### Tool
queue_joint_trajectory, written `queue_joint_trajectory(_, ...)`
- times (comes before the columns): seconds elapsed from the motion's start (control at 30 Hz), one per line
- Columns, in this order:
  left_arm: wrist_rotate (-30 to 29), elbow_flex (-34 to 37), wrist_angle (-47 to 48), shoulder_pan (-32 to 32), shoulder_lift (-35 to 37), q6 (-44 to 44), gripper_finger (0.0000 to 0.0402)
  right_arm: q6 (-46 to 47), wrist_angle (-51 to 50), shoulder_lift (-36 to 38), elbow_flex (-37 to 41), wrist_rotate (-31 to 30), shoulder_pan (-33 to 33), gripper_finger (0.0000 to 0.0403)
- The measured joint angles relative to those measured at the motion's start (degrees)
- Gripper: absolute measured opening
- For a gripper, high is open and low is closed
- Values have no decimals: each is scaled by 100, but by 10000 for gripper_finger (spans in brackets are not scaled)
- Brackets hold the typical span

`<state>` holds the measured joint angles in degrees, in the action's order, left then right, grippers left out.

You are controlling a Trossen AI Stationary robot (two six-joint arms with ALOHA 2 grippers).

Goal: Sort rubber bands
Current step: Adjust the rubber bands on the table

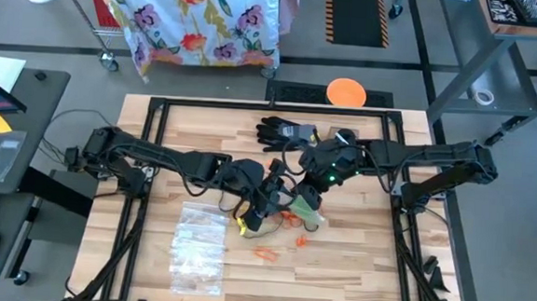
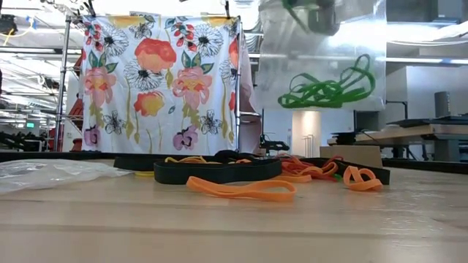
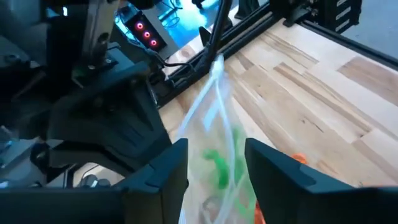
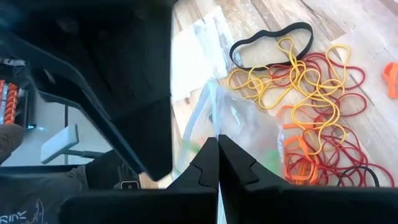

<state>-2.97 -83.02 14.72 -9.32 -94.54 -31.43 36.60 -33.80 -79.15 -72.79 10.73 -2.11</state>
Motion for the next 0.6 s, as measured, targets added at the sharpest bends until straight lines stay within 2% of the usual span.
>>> queue_joint_trajectory(0.33, -34, -160, 172, -4, -4, 47, 161, -2, 3, 0, 0, -5, 1, 0)
queue_joint_trajectory(0.6, -312, -160, 392, -4, -7, 51, 161, -22, 7, 0, 0, -35, 0, 0)
